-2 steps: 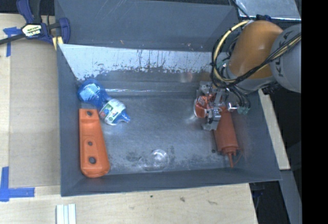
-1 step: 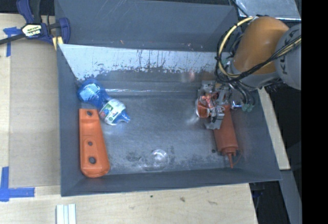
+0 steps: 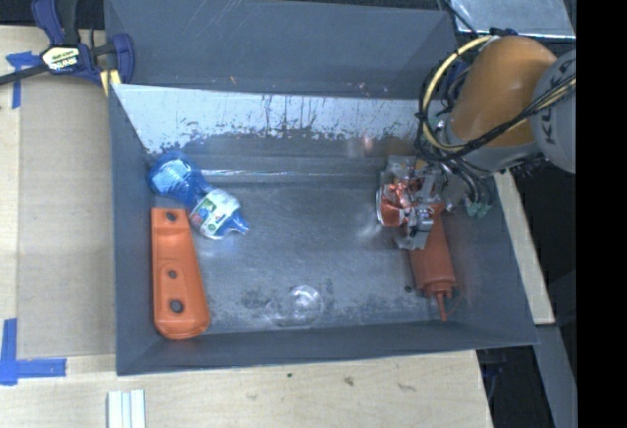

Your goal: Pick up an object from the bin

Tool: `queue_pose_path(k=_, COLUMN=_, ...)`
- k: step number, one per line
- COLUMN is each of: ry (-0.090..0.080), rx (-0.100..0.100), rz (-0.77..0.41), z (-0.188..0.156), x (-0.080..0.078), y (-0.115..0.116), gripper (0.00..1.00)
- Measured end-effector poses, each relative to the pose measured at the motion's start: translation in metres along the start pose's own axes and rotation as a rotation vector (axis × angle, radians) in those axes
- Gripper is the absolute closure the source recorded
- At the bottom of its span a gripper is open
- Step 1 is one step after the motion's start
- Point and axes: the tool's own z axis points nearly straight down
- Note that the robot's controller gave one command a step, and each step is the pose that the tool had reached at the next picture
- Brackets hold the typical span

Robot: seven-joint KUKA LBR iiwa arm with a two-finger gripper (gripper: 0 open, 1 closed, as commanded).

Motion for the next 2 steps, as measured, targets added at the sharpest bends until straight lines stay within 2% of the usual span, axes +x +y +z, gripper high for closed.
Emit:
queue_pose_path(k=1, ry=0.009, rx=-0.012, rz=0.007, z=-0.0048, x=0.0075, y=-0.0003, gripper=1.0)
queue_pose_path(k=2, ry=0.009, rx=-0.012, rz=0.007, z=-0.0048, x=0.0075, y=-0.0003, gripper=1.0)
